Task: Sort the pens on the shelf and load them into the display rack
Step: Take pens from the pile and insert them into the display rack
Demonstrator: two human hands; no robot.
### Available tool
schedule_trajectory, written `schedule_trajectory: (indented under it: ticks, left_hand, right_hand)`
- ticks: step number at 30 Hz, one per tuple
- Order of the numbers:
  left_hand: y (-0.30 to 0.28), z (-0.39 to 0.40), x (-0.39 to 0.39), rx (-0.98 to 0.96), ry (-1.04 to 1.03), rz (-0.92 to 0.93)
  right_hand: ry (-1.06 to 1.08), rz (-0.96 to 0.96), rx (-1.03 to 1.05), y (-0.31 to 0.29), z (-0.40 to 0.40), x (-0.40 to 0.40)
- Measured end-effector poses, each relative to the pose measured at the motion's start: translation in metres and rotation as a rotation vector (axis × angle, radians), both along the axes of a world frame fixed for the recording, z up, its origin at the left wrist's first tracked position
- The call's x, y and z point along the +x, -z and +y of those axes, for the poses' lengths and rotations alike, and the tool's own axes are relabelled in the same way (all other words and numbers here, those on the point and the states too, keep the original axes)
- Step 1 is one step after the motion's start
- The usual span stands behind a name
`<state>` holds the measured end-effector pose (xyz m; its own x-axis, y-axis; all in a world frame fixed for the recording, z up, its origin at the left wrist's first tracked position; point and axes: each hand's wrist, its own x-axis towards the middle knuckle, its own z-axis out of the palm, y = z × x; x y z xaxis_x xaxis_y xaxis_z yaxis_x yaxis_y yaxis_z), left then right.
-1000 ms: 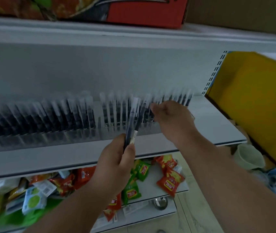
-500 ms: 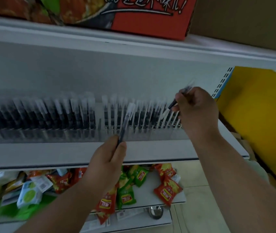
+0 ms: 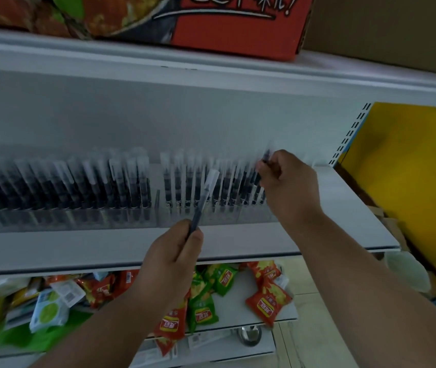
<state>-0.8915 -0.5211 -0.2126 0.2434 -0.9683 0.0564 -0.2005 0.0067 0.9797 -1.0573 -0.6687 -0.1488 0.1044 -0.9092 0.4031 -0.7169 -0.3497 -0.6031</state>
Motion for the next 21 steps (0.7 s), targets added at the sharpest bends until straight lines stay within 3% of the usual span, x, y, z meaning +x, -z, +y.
schedule_trajectory:
  ticks: [14,18,21]
  left_hand:
    - [-0.003,-0.011,0.0,-0.053,0.043,-0.098]
    - [-0.005,-0.018,-0.004,-0.084,0.054,-0.121]
    - [-0.01,-0.023,-0.015,-0.118,0.091,-0.174]
  right_hand:
    - [0.067,0.184,0.212,0.015,0.013,0.0]
    - [0.07,0.02,0.147,0.006,0.022,-0.006]
    - [-0.059,-0.091,0.205,-0.007,0.037,-0.005]
